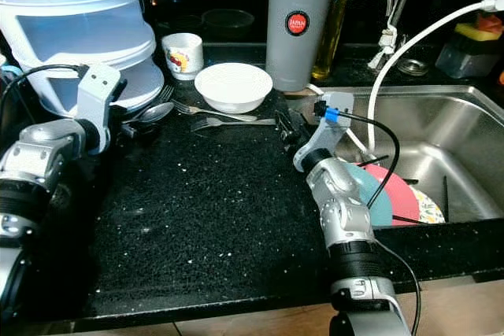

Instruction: Kitchen organization

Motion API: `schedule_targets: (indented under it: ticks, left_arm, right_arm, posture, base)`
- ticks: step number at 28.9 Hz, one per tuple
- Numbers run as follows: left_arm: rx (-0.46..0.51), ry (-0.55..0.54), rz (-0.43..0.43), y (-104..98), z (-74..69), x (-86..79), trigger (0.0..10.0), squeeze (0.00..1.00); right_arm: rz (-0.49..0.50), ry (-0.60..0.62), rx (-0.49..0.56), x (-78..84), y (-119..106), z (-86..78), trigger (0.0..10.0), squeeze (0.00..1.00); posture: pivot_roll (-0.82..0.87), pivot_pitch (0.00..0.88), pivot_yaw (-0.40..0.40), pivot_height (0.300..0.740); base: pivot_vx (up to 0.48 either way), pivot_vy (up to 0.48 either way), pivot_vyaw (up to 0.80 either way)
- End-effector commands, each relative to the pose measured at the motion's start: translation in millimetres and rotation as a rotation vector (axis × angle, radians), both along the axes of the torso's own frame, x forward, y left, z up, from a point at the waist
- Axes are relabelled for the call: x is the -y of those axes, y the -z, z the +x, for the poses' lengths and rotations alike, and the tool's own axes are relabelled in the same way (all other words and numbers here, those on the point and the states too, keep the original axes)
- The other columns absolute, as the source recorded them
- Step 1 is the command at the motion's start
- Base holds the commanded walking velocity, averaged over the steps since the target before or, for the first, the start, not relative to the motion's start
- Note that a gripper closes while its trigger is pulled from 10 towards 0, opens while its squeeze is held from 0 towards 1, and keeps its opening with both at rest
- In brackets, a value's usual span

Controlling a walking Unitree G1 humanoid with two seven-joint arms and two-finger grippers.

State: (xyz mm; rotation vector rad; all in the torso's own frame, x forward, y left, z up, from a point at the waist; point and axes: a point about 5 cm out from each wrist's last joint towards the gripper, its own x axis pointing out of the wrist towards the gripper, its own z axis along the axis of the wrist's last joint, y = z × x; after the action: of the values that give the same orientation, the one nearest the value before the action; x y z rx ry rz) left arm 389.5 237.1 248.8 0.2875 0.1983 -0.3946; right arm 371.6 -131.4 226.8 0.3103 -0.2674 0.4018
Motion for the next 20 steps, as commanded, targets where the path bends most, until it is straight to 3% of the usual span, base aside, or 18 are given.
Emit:
schedule_targets:
  ticks: [1,2,6,11,20]
  left_arm:
    - [-0.137,0.009,-0.024,29,-2.3,3.5,10.0,0.0]
    - [-0.176,0.044,-0.066,33,-3.4,9.6,10.0,0.0]
    - [-0.212,0.102,-0.101,34,-4.8,20.2,10.0,0.0]
    - [-0.265,0.249,-0.095,37,-10.8,43.1,10.0,0.0]
    - [-0.254,0.35,-0.102,36,-13.8,64.1,10.0,0.0]
  right_arm:
    - [0.0,0.004,-0.007,2.9,0,1.2,10.0,0.0]
    - [0.0,0.005,-0.006,3.1,0,1.3,10.0,0.0]
    - [0.0,0.007,-0.005,3.5,0,1.5,10.0,0.0]
    - [0.003,0.008,-0.004,3.8,-1,2.0,10.0,0.0]
    - [0.003,0.01,-0.004,4.1,-1,2.1,10.0,0.0]
  posture:
    - [0.06,0.125,-0.012,0.74]
    - [0.06,0.125,-0.012,0.74]
    - [0.06,0.125,-0.013,0.74]
    - [0.06,0.125,-0.013,0.74]
    - [0.06,0.12,-0.012,0.74]
  base:
    - [0.0,0.0,0.0]
    - [0.0,0.0,0.0]
    - [0.0,0.0,0.0]
    - [0.0,0.0,0.0]
    - [0.0,0.0,0.0]
